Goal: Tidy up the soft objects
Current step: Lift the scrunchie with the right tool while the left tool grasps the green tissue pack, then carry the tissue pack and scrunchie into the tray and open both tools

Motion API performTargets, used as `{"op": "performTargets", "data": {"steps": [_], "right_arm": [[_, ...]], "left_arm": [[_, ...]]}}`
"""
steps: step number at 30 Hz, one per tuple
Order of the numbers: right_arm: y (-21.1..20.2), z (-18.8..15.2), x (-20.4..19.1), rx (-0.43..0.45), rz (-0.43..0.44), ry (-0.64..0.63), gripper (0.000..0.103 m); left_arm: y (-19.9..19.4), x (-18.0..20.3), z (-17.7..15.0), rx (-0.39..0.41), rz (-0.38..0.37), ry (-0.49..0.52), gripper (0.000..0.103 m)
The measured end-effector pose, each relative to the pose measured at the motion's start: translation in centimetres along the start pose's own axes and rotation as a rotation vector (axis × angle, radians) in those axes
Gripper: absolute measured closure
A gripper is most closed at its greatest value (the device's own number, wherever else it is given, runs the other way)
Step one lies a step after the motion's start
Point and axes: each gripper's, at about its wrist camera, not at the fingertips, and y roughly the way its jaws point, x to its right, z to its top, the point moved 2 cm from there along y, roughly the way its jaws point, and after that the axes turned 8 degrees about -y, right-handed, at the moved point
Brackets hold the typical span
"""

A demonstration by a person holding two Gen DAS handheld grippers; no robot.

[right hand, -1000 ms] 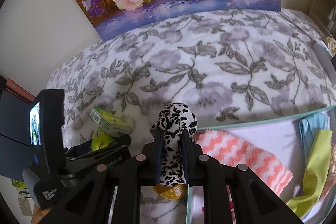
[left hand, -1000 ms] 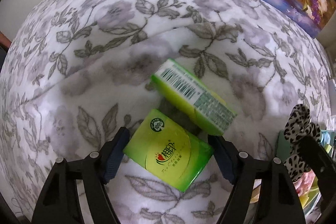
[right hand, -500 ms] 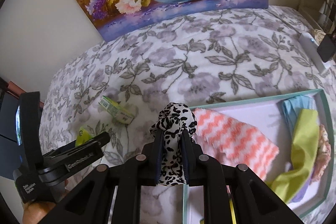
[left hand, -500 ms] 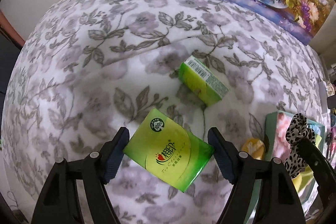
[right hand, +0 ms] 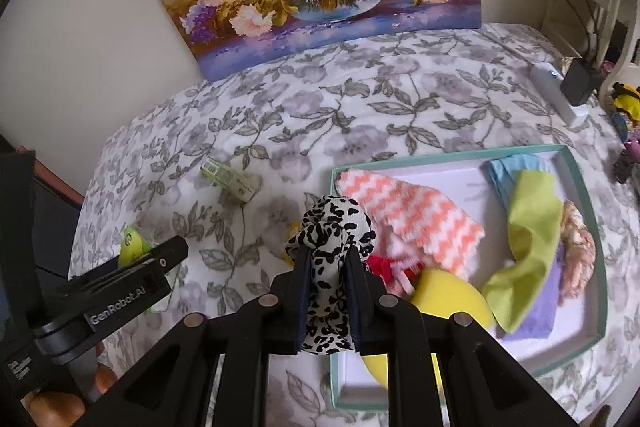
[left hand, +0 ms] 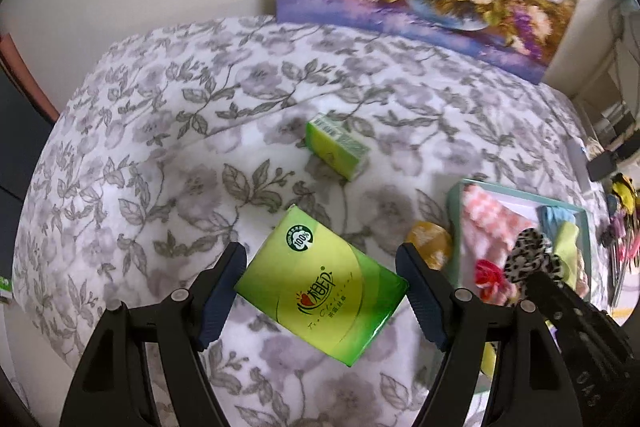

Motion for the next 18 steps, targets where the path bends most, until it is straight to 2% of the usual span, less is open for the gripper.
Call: {"op": "performTargets", "data": {"steps": [4,11,18], "right_arm": [[-0.9,-0.9,0.5,0.001,-0.016,0.005,0.085],[-2.1,-1.0,2.5,0.019,-0.051,0.034,0.085],[-2.0,-0.5,6.5,0.016,-0.114,0.112,0.085]], "left_arm": [[-1.1,1.3,-0.7,0.015,-0.042,0.015,0.025],[-1.0,4.8,-1.4,0.019,-0.057,0.108,0.025],[0.0,8.3,-2.1,-0.011,-0.115,0.153,0.025]]}}
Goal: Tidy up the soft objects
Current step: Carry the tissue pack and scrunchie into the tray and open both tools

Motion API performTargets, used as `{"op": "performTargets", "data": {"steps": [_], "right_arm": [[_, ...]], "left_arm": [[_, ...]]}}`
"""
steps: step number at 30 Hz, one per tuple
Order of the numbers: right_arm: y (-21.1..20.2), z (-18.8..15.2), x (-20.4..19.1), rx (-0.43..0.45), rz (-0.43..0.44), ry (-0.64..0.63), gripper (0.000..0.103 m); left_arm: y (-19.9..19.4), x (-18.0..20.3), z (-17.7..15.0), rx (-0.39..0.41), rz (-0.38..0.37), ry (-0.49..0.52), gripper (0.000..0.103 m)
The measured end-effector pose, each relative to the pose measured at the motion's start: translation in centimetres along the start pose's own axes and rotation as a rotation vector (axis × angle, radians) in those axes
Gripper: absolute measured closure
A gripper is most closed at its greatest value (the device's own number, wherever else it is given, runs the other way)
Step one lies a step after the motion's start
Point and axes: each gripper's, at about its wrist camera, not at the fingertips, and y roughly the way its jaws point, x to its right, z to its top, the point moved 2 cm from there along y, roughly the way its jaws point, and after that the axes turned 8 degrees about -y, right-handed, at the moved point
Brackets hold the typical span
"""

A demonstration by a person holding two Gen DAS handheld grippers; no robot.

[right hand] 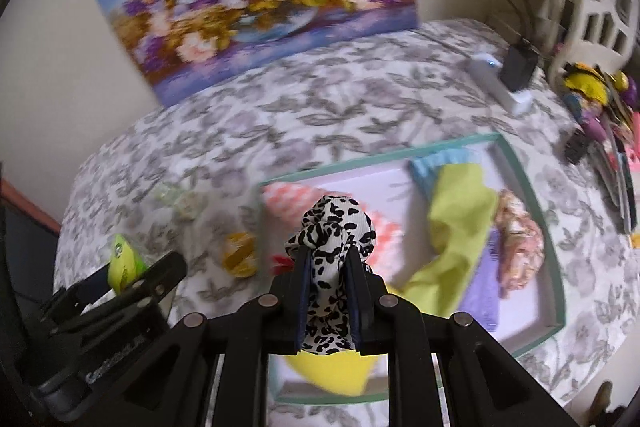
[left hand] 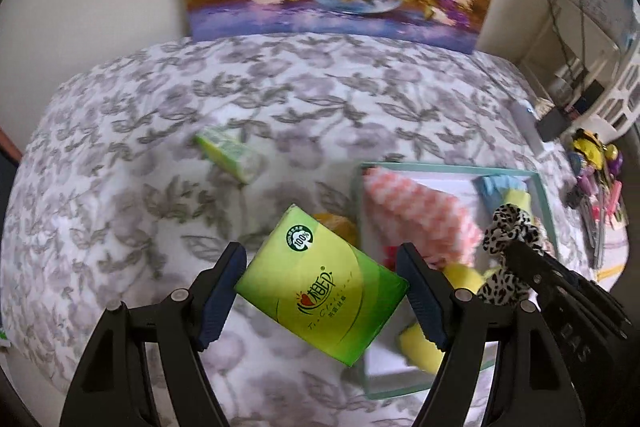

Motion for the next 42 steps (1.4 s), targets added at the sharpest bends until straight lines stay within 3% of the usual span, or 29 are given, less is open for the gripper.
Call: {"op": "performTargets", "data": {"steps": [10,23,32,42], "right_arm": [[2.5,-0.3,5.8,-0.079,-0.038,0.119,0.083],[3.0,-0.2,12.0,-0.084,-0.085,0.229,0.083],[2.9,0.0,13.2,-0.077,-0.065,0.252,0.083],[4.9,-0.8,13.5,-0.13,-0.052,0.255,0.082]], "left_arm": [[2.6,6.3,-0.6,-0.025,-0.08,0.117,0.025],[5.3,11.3,-0.3,-0.047,-0.178,0.162,0.025],[7.1,13.1,-1.0,-0.082,-0.186,0.2,0.025],[8.0,13.2,-1.5,-0.103,-0.139,0.235,0.025]]}}
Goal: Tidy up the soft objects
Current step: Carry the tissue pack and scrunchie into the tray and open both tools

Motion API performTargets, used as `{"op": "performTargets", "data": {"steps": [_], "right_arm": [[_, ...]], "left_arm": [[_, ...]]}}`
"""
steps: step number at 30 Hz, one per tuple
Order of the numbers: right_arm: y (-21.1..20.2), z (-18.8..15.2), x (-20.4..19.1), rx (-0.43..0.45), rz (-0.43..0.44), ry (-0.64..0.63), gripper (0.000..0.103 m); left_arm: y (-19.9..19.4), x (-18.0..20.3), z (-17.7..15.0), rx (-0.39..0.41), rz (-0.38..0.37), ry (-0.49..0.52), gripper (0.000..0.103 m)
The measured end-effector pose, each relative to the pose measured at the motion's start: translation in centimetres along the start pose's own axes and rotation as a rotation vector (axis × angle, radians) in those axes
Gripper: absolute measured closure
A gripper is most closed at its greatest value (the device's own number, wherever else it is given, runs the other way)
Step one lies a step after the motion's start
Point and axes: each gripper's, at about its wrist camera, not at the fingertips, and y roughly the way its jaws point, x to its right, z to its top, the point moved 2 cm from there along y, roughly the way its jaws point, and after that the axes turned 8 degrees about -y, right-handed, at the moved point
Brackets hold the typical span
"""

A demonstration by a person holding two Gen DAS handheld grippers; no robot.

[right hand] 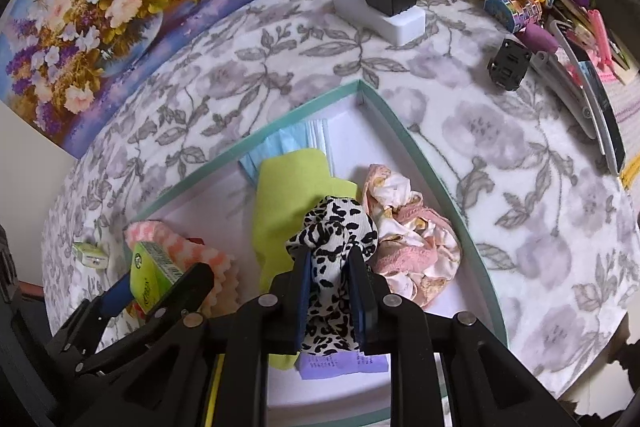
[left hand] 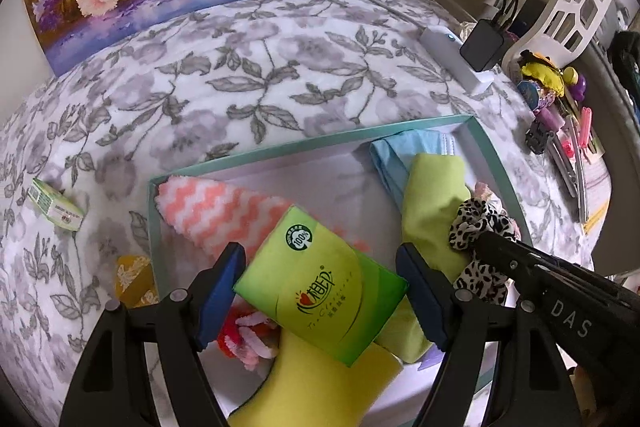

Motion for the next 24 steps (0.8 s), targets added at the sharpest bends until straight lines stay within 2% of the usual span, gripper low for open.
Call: {"op": "performTargets", "data": {"steps": [6,9,14,18,20,24], "right_arm": [[-0.2,0.2,-0.2,-0.001,-0.002,-0.006,0.081],[-0.3,0.2,-0.2,-0.001,0.0,-0.002,0.08],[-0.7,0.2,0.0,0.005,0.013,0.007,0.074],[-1.3,0.2,-0.1,0.019,0.015,0.003,0.064],[-1.6,0.3,-0.1,0.029,0.017,0.006,0.054],[-2.0,0.4,-0.1,0.045,0.007,0.015,0.048]], "left_arm": [[-0.6,-0.2,0.2,0.019,-0.001,-0.007,0.022],[-1.2,-0.4,0.4,0.039,0.006,-0.009,0.017],[-1.9,-0.8,0.7,0.06,-0.004,-0.024,0.015],[-2.4,-1.2,0.8,0.074,0.007,-0.03,0.015],[-2.6,-1.6,0.9,0.079,0.018,-0.043,0.015],[-3.1,-2.8,1.1,0.094,0.035,-0.076,0.015]]}}
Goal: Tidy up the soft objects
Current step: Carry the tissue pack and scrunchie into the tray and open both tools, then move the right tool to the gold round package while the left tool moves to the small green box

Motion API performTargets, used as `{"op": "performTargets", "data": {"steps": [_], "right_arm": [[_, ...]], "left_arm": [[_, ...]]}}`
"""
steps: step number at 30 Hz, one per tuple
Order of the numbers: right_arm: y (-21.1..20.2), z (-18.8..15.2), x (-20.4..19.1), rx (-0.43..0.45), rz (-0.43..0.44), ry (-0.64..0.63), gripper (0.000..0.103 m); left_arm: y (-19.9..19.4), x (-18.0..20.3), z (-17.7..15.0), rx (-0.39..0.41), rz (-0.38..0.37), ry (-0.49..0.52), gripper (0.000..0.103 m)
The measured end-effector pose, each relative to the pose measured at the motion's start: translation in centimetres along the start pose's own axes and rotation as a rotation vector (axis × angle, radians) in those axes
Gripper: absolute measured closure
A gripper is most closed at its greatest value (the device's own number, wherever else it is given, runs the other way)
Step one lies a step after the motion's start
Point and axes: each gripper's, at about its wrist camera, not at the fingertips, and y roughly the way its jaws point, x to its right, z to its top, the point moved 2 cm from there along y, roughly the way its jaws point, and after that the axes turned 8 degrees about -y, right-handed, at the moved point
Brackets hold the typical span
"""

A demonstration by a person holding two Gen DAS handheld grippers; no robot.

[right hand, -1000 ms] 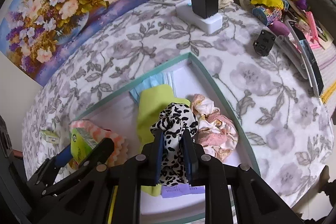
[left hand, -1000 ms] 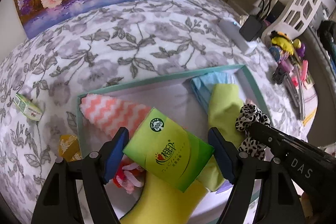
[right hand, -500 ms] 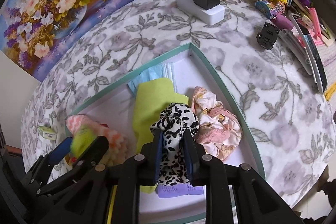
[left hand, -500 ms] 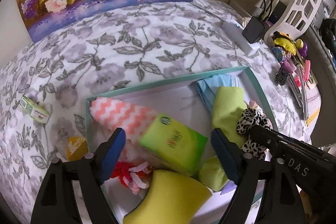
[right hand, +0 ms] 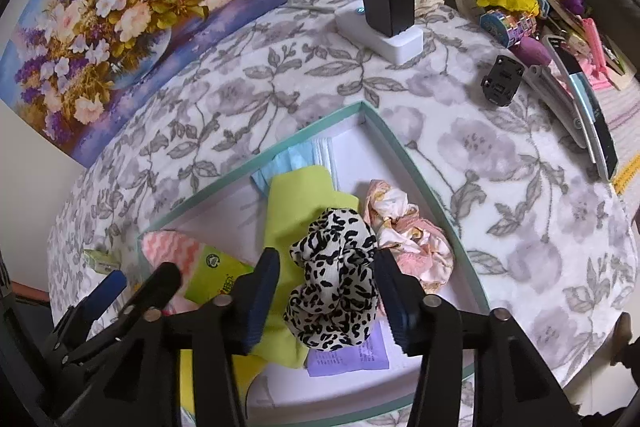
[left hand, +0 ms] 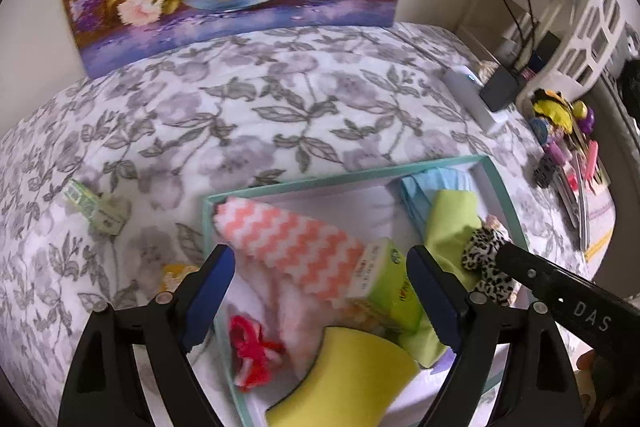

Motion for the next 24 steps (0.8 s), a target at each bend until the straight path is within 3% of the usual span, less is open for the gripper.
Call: {"op": "performTargets", "data": {"steps": [9,18,24], "right_arm": [[0.3,0.0,-0.7,-0.001,-0.012,-0.04,0.036],[0.2,0.0,-1.7,0.016,-0.03,-0.075,0.0],[-0.4,0.2,-2.9,0.05,0.023,-0.071,0.0]], "left_arm": [[0.0,-4.8,0.8,0.024,0.123,-0.128,0.008],[-0.7,-9.6,1.1,0.014,0.216,-0.27,0.008],[-2.0,-11.7,1.4,0.044,0.248,-0.323,0.007]]}}
